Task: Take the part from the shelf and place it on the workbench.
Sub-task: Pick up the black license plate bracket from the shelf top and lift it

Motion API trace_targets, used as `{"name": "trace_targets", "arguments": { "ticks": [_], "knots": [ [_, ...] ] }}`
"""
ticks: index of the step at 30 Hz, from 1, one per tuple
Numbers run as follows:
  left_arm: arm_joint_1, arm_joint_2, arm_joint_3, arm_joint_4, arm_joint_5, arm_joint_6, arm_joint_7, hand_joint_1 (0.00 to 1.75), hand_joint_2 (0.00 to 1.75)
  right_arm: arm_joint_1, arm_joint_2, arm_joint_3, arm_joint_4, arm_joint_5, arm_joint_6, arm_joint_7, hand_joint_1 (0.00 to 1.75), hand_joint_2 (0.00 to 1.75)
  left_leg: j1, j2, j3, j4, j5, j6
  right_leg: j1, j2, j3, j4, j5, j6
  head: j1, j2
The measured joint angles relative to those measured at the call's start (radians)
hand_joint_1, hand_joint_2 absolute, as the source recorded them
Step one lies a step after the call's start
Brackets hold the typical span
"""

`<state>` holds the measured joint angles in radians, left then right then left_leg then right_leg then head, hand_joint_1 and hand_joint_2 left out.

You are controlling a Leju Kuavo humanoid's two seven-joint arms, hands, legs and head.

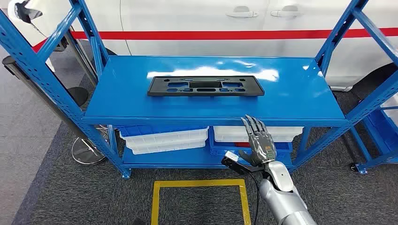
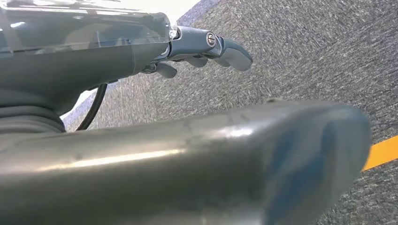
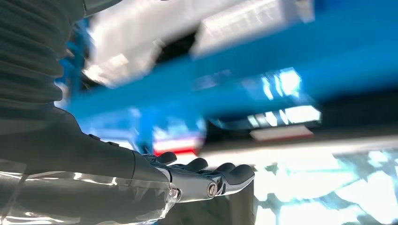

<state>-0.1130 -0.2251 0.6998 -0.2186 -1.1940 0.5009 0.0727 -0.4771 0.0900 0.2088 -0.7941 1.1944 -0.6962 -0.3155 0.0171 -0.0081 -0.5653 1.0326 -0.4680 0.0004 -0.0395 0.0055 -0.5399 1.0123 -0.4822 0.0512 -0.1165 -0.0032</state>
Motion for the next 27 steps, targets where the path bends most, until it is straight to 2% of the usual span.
{"name": "trace_targets", "arguments": {
  "ticks": [8,18,22,27],
  "knots": [
    [-0.001,0.001,0.001,0.000,0.019,-0.021,0.003,0.00,0.00,-0.106,0.019,0.098,0.018,-0.146,0.033,-0.005,0.00,1.75,0.000,0.000,0.000,0.000,0.000,0.000,0.000,0.000,0.000,0.000,0.000,0.000,0.000,0.000],
    [-0.009,0.005,0.072,0.000,0.139,-0.089,-0.100,0.00,0.00,-0.166,0.038,0.214,0.117,-0.169,0.048,0.002,0.00,1.75,0.000,0.000,-0.001,0.000,0.000,0.000,0.000,0.000,-0.001,0.000,0.000,0.000,0.000,0.000],
    [-0.014,0.006,0.109,0.000,0.184,-0.090,-0.141,0.00,1.75,-0.185,0.039,0.251,0.143,-0.153,0.067,0.028,0.00,1.75,0.000,0.000,-0.001,0.000,0.000,0.000,0.000,0.000,-0.001,0.000,0.000,0.000,0.000,0.000],
    [-0.018,0.008,0.147,0.000,0.209,-0.090,-0.155,0.00,1.75,-0.215,0.039,0.293,0.170,-0.143,0.099,0.040,0.00,1.75,0.000,0.000,-0.001,0.000,0.000,0.000,0.000,0.000,-0.001,0.000,0.000,0.000,0.000,0.000]
  ]
}}
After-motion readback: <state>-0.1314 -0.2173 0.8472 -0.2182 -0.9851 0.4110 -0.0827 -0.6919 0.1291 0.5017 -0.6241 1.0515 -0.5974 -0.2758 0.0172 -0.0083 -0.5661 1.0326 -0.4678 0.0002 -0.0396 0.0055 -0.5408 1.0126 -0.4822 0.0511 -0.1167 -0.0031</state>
